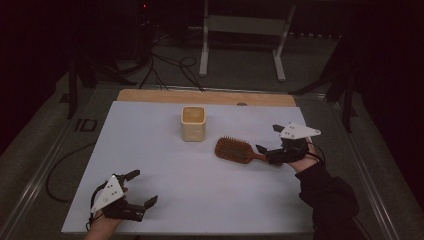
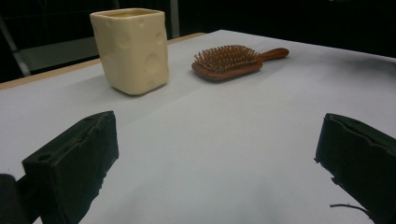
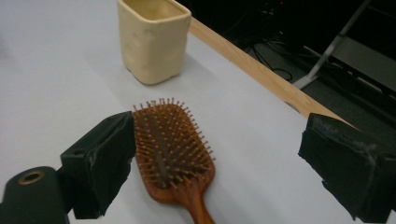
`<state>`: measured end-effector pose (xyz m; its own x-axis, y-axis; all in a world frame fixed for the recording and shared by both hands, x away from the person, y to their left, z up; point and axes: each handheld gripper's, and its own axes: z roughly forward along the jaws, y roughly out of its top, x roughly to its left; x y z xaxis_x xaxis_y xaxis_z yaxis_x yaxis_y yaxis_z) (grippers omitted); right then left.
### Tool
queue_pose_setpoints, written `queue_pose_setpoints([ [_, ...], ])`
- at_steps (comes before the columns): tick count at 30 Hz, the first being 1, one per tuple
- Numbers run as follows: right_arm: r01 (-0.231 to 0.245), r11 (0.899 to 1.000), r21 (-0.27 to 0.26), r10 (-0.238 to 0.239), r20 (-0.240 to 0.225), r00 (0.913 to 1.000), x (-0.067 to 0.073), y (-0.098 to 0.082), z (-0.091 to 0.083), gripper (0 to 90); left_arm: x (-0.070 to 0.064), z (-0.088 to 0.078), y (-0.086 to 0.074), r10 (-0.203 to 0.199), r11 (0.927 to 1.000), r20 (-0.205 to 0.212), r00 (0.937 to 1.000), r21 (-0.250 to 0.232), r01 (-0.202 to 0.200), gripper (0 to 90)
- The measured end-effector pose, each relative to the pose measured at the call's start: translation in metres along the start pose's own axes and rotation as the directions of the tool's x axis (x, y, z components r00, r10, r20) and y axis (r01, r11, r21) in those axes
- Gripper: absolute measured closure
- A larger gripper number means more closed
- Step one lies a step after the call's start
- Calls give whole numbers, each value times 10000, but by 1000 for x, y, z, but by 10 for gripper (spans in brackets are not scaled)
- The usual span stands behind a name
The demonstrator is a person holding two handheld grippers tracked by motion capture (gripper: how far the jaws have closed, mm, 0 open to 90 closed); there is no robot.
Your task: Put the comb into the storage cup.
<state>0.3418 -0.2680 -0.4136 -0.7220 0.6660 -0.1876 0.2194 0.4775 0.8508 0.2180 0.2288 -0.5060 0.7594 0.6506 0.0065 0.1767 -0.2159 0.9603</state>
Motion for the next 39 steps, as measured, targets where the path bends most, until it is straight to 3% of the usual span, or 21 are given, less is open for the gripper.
queue_pose_setpoints([
  [2, -69, 10000, 56, 68, 49, 10000, -3, -3, 3, 133, 0, 0, 0, -6, 10000, 11, 10000, -20, 6, 0],
  [13, -543, 9966, 621, 533, 180, 9984, -17, -23, 22, 133, 0, 0, 0, -51, 10000, 7, 10000, -49, 51, 0],
  [23, -1132, 9870, 1145, 1126, 115, 9936, -25, -43, 39, 172, 1, 0, 0, -39, 10000, 12, 10000, -8, 39, 0],
  [28, -1136, 9827, 1463, 1112, 249, 9935, -26, -50, 46, 196, 1, 0, -1, -81, 10000, 24, 10000, 0, 81, 0],
  [36, -983, 9787, 1802, 896, 561, 9944, -26, -57, 52, 354, 1, 0, -1, -86, 10000, 9, 10000, -12, 86, 0],
  [39, -927, 9753, 2006, 800, 707, 9943, -26, -59, 55, 503, 0, 0, -1, -59, 10000, 27, 10000, 19, 59, 0],
])
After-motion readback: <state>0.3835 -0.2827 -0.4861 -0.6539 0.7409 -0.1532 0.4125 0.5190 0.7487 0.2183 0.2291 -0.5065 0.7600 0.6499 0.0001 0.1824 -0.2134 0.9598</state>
